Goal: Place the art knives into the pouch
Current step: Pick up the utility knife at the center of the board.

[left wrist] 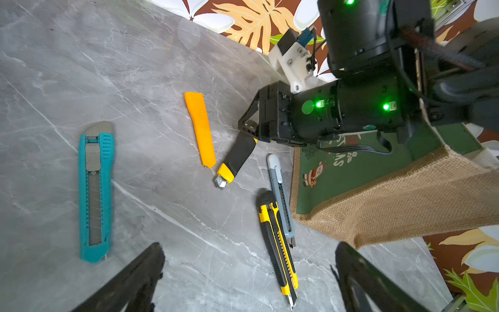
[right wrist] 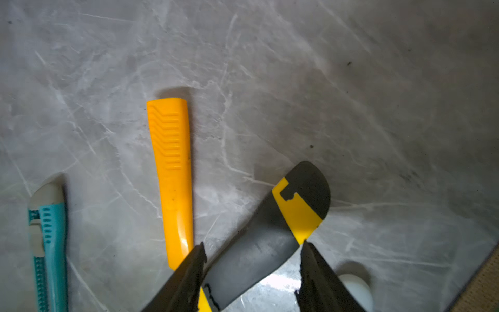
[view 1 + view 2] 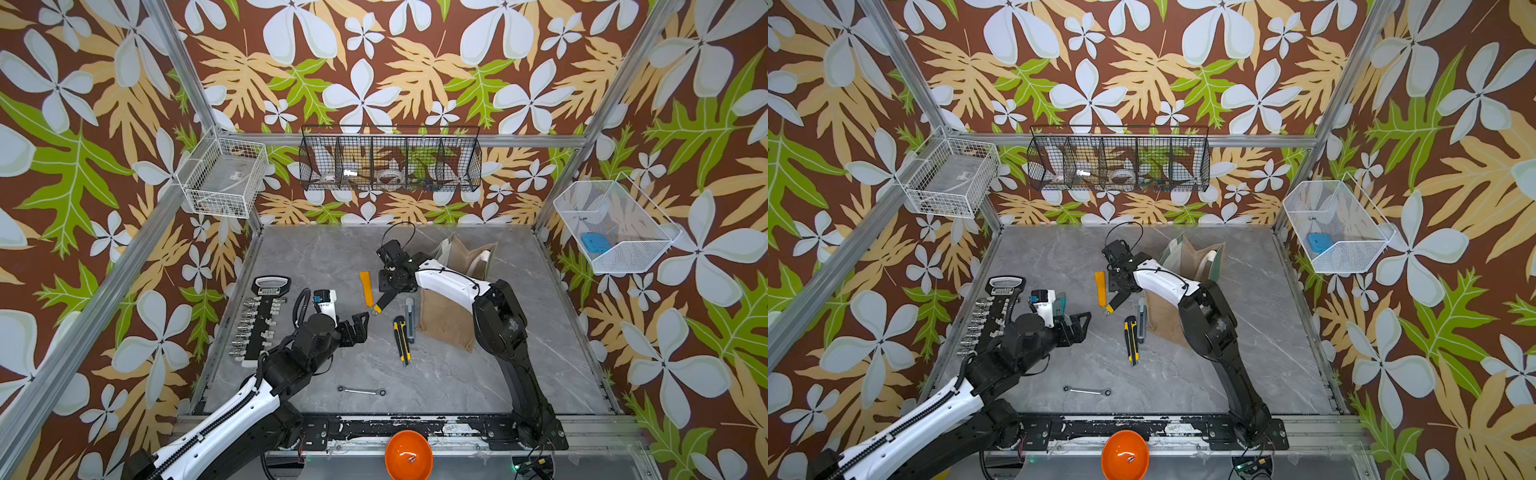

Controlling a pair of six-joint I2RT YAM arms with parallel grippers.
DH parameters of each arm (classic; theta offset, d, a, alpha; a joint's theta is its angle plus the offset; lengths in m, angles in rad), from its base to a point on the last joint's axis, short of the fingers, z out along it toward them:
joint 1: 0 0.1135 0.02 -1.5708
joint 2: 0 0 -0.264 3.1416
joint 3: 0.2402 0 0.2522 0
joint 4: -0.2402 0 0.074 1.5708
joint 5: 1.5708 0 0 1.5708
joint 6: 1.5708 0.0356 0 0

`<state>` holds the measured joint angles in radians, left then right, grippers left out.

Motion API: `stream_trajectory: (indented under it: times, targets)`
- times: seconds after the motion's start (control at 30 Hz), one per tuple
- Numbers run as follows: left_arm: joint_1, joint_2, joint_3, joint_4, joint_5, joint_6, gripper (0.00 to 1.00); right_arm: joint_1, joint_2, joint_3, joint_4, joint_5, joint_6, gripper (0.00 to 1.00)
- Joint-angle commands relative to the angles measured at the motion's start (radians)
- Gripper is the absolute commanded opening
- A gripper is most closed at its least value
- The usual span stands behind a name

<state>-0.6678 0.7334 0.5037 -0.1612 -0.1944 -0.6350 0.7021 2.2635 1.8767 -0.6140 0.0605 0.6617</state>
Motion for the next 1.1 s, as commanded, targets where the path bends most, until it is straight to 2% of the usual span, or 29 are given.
stream_trajectory:
  times: [0.0, 0.23, 0.53, 0.87, 1.07]
  targets:
    - [0.002, 0.001, -0.002, 0.027, 0.023, 0.001, 1.0, 0.0, 0.016, -0.005, 0.007, 0.019, 0.031, 0.58]
    - [0.002, 0.029, 0.001, 0.038, 0.035, 0.028, 1.0, 0.0, 0.038, -0.018, 0.025, 0.035, 0.047, 0.57]
    - [0.002, 0.102, 0.03, 0.04, 0.056, 0.05, 1.0, 0.0, 0.145, 0.124, -0.076, 0.098, -0.009, 0.54]
    - [0.002, 0.109, 0.052, 0.022, 0.027, 0.077, 1.0, 0.001, 0.153, 0.117, -0.075, 0.141, -0.029, 0.55]
    - [0.002, 0.111, 0.036, 0.003, -0.001, 0.056, 1.0, 0.002, 0.151, 0.114, -0.086, 0.149, -0.08, 0.45]
